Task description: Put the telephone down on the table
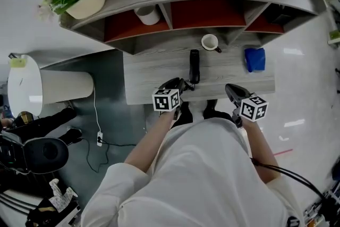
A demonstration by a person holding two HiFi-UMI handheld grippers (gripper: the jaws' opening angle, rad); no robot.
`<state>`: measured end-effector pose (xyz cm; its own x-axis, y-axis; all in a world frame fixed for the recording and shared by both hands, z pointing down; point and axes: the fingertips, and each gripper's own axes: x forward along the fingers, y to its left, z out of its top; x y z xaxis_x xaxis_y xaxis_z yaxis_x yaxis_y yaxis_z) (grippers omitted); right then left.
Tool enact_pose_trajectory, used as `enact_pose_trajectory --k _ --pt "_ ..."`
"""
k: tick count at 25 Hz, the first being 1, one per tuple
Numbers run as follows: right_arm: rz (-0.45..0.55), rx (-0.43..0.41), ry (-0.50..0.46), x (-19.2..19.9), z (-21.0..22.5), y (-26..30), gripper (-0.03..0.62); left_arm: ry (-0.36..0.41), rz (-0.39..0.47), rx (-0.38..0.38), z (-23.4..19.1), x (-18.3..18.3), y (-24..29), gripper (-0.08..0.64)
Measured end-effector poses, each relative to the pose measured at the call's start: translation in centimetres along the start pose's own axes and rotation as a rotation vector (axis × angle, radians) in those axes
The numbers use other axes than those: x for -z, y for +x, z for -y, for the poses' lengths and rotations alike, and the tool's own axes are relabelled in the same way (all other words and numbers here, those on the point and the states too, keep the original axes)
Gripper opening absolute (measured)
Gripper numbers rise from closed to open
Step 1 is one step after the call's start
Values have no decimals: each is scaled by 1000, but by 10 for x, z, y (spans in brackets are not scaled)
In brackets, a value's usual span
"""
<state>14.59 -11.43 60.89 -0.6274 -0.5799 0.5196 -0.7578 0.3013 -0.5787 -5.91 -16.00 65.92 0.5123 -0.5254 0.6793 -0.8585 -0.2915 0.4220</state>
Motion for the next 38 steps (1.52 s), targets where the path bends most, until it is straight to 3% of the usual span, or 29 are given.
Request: enact_pose_trajectory --k 3,7,20,30,38 --pt "17 -11 11 -2 -9 -3 17 -38 38 65 2 -1 -29 11" --pt "37 -11 21 -1 -21 -2 17 -80 77 171 3 0 -59 9" --pt "82 54 0 24 -56 11 17 -26 45 255 -9 24 -87 9" --pt "79 4 -17 34 -62 -11 17 -34 120 250 10 22 -107 9" --pt "59 -53 -11 52 -55 -54 17 -141 156 206 41 54 -117 9"
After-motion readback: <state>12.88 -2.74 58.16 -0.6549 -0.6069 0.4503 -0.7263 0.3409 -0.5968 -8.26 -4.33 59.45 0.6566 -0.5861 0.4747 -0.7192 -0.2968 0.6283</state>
